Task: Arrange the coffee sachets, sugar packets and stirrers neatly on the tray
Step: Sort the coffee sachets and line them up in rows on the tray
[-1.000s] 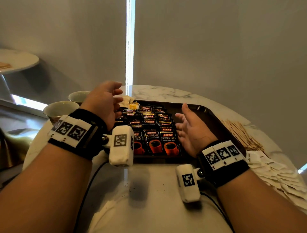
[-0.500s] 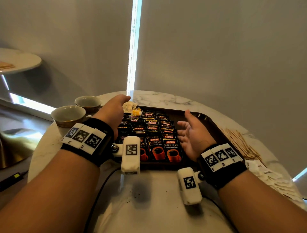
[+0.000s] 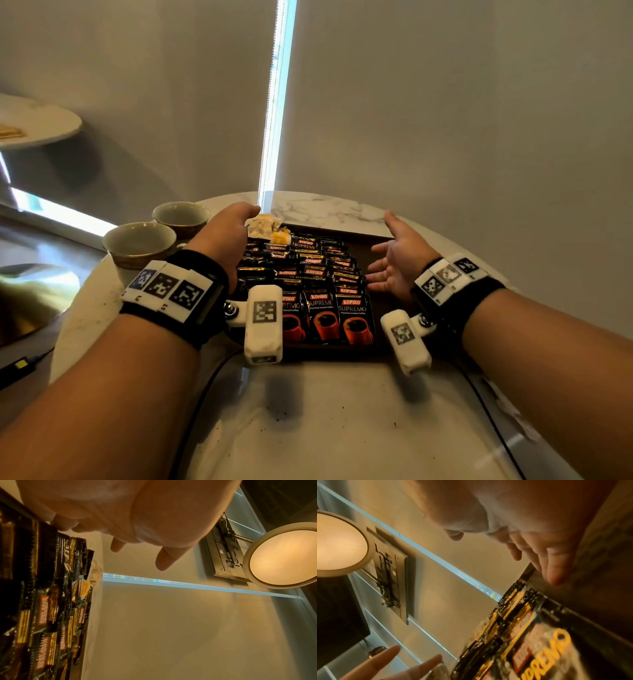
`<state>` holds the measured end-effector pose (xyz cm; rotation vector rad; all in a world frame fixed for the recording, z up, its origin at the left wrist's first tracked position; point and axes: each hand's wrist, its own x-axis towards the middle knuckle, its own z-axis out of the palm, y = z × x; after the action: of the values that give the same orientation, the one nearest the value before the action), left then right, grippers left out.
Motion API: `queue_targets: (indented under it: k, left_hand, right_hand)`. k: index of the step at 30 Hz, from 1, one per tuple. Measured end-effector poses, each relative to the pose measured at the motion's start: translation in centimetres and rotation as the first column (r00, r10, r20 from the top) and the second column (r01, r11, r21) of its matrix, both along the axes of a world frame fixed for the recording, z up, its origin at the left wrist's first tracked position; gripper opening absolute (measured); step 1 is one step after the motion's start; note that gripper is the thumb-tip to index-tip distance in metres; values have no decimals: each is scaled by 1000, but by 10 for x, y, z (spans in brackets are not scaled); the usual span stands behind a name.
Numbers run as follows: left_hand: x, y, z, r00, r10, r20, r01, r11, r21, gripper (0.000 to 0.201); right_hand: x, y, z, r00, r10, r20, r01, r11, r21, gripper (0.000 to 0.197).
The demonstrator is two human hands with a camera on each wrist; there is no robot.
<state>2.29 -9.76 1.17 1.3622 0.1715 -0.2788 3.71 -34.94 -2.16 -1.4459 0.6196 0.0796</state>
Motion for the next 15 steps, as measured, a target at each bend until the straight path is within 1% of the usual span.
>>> queue_targets:
  k: [6,9,12,15]
  left_hand:
    - [4,-1,-2,1000,-20,-18,19,999,-38,32]
    - [5,1,-1,1000,-16,-2,16,999,-41,26]
    - [7,2,-3,999,-25,21,25,1000,-19,24]
    - [8,1,-4,998,-40,56,39,999,25,22]
  right_hand:
    - [24,7,1,986,113,-125,-123,989,-81,102]
    - [33,4,5,978,116,-173,-140,981,-131,103]
    - [43,-3,9,979,97,-177,-129,975,-183,108]
    - [54,-3,12,981,112,-156,-134,981,-142,112]
